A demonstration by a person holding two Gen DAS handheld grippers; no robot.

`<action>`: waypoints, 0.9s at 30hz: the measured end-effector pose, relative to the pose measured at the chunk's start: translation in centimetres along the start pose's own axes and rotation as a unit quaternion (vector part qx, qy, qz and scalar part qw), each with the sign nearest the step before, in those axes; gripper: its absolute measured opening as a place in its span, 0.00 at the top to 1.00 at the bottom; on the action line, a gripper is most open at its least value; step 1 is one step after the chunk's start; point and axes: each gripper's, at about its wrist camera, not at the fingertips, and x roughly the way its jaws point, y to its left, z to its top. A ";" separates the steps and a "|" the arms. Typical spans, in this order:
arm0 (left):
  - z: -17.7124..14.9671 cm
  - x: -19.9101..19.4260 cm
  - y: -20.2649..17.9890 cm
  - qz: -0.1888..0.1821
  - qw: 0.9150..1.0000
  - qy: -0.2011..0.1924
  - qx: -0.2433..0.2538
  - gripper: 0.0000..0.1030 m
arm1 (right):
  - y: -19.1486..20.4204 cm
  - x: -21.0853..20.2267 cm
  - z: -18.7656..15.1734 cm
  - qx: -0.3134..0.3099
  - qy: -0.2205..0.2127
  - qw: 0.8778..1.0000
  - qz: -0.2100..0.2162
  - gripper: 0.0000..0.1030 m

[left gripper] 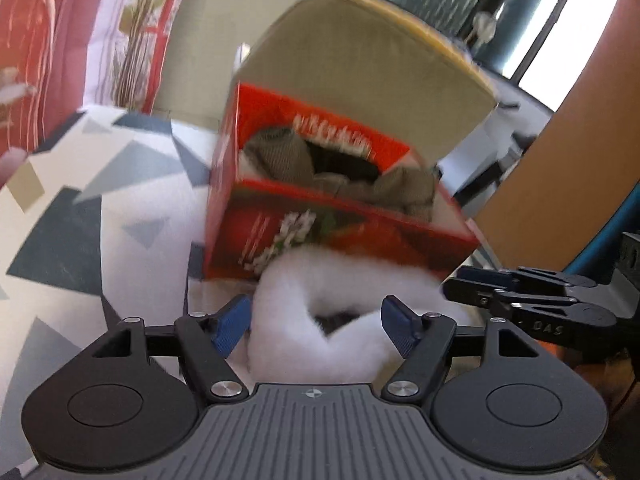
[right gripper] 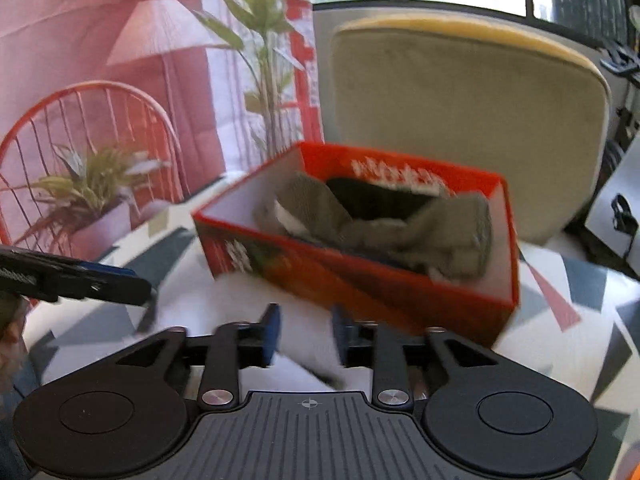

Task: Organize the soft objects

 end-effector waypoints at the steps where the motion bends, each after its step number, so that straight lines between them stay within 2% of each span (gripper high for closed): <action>1: 0.0 0.7 0.1 0.008 1.000 0.006 -0.004 0.28 | -0.7 0.3 -0.7 0.012 0.008 1.000 -0.009 0.64; 3: 0.1 1.7 0.7 0.017 1.000 0.010 -0.020 0.28 | -2.3 0.8 -1.9 0.049 0.020 0.998 -0.015 0.63; 6: 0.3 3.1 0.7 0.022 0.999 0.019 -0.020 0.28 | -3.8 1.8 -2.9 0.099 0.030 0.994 -0.020 0.55; 7: 0.4 3.6 0.5 0.028 0.999 0.027 -0.015 0.28 | -4.0 2.2 -3.2 0.105 0.034 0.994 -0.023 0.53; 11: 0.2 5.1 0.4 0.050 0.997 0.050 0.000 0.31 | -4.2 4.0 -3.9 0.111 0.062 0.992 -0.023 0.55; 12: 0.0 5.4 0.3 0.058 0.997 0.055 0.006 0.37 | -4.1 4.5 -4.1 0.110 0.069 0.991 -0.024 0.57; 13: -0.1 5.6 0.3 0.064 0.996 0.060 0.011 0.52 | -4.0 4.7 -4.2 0.110 0.075 0.991 -0.024 0.62; 14: -0.3 5.9 0.3 0.070 0.995 0.066 0.016 0.60 | -4.0 5.1 -4.4 0.110 0.082 0.990 -0.024 0.68; 15: -0.4 6.0 0.3 0.074 0.994 0.072 0.021 0.75 | -4.0 5.3 -4.6 0.111 0.087 0.990 -0.024 0.72; 16: -0.5 6.0 0.3 0.074 0.994 0.070 0.027 0.85 | -3.9 5.5 -4.9 0.110 0.092 0.989 -0.025 0.83; 19: -0.5 4.8 0.2 0.067 0.996 0.048 0.038 0.90 | -3.8 5.2 -5.2 0.108 0.091 0.990 -0.025 0.90; 21: -0.1 3.5 0.4 0.061 0.997 0.031 0.028 0.90 | -3.6 4.3 -4.9 0.107 0.076 0.991 -0.019 0.90; 27: 2.3 -2.5 -0.5 0.040 0.998 -0.040 0.018 0.90 | -2.7 -0.7 -2.0 0.095 -0.009 0.995 0.013 0.91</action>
